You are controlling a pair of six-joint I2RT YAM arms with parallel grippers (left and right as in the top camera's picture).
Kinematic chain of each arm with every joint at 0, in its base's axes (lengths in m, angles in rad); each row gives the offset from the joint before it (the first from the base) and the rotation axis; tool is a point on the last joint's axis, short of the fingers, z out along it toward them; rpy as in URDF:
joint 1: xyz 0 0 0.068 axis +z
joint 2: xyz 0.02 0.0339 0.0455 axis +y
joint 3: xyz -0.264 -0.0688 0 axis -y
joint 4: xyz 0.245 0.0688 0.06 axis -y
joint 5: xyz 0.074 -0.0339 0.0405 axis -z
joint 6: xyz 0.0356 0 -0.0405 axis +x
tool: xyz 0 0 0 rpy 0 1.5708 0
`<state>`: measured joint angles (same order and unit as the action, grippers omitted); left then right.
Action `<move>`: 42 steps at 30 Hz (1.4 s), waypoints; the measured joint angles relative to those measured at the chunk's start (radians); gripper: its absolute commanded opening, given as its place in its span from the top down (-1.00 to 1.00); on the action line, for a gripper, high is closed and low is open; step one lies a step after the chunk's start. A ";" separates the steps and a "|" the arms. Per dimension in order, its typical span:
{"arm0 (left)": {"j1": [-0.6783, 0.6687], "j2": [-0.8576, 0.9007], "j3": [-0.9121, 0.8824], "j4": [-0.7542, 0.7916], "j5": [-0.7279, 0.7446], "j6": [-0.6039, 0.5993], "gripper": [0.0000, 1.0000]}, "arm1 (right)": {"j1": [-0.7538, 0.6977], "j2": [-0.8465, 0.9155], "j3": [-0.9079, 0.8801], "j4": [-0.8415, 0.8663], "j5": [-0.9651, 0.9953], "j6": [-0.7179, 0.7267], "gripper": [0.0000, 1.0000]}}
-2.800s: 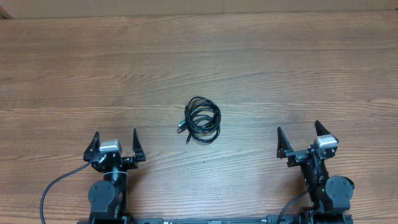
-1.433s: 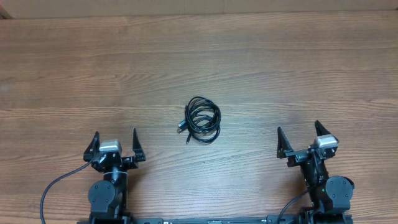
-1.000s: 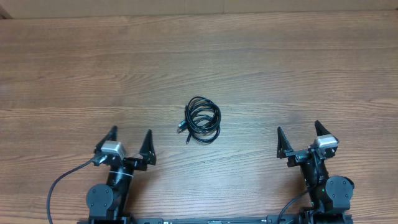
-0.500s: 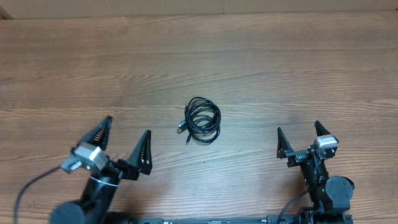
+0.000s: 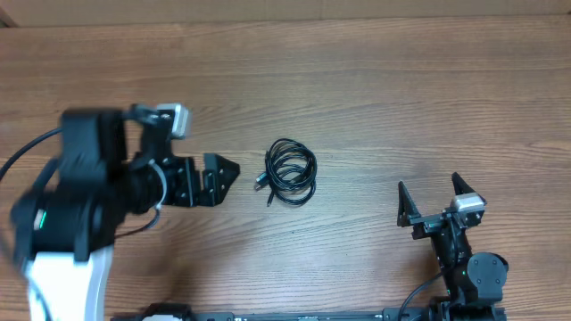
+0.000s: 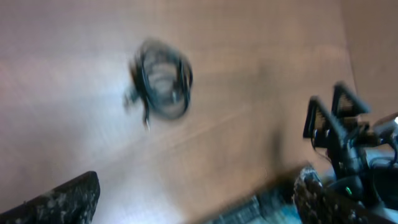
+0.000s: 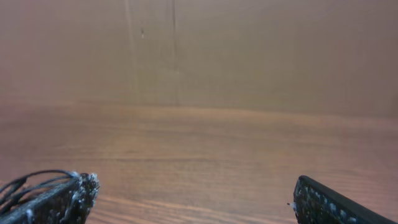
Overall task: Untangle cables
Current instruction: 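Move both grippers toward the black cable coil from either side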
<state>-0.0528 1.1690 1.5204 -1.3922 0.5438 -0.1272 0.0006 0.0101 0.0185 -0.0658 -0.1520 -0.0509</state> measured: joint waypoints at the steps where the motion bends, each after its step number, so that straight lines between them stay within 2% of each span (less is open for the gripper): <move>1: 0.000 0.037 0.000 -0.032 0.010 0.003 -0.99 | 0.000 0.000 0.000 0.015 -0.011 0.003 -1.00; 4: 0.000 0.130 0.001 -0.075 0.031 0.025 -0.99 | -0.001 0.000 0.000 0.076 -0.194 0.114 -1.00; 8: 0.000 0.215 0.001 -0.080 0.047 0.037 -0.99 | 0.000 0.000 0.000 0.087 -0.606 0.413 -0.99; 10: 0.000 0.244 0.001 -0.083 0.049 0.043 -0.99 | 0.000 0.001 0.000 0.136 -0.708 0.539 -1.00; 14: 0.000 0.305 0.001 -0.097 0.050 0.053 -0.99 | -0.002 0.001 0.011 0.541 -0.848 0.804 -1.00; 16: 0.000 0.329 0.002 -0.103 0.050 0.053 -0.99 | -0.013 0.001 0.049 0.566 -0.869 0.861 -1.00; 17: 0.000 0.341 0.002 -0.106 0.050 0.053 -0.99 | -0.030 0.005 0.092 0.526 -0.872 0.886 -1.00; 20: 0.000 0.377 0.002 -0.106 0.049 0.053 -0.99 | -0.107 0.058 0.304 0.254 -0.888 0.873 -1.00; 21: 0.000 0.388 0.002 -0.102 0.048 0.053 -1.00 | -0.136 0.091 0.404 0.101 -0.895 0.839 -1.00; 24: 0.000 0.416 0.002 -0.093 0.048 0.054 -0.99 | -0.230 0.264 0.705 -0.358 -0.945 0.660 -1.00; 25: 0.000 0.425 0.002 -0.094 0.047 0.054 -0.99 | -0.255 0.332 0.791 -0.461 -0.958 0.599 -1.00; 27: 0.000 0.443 0.002 -0.092 0.047 0.054 -0.99 | -0.286 0.499 0.980 -0.798 -0.967 0.426 -1.00; 30: 0.000 0.467 0.003 -0.082 0.047 0.054 -0.99 | -0.285 0.700 1.153 -1.088 -0.874 0.261 -1.00; 33: 0.000 0.486 0.003 -0.076 0.047 0.053 -0.99 | -0.256 0.906 1.292 -1.242 -0.697 0.159 -0.99; 35: -0.003 0.492 0.003 -0.068 0.047 0.053 -0.99 | -0.225 0.980 1.332 -1.278 -0.629 0.135 -0.99; 42: -0.014 0.497 0.003 -0.023 0.045 0.053 -0.99 | 0.035 1.206 1.357 -1.283 -0.361 0.137 -1.00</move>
<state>-0.0673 1.6657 1.5230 -1.4155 0.5888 -0.0738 0.0360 1.2163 1.3754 -1.3483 -0.5129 0.0860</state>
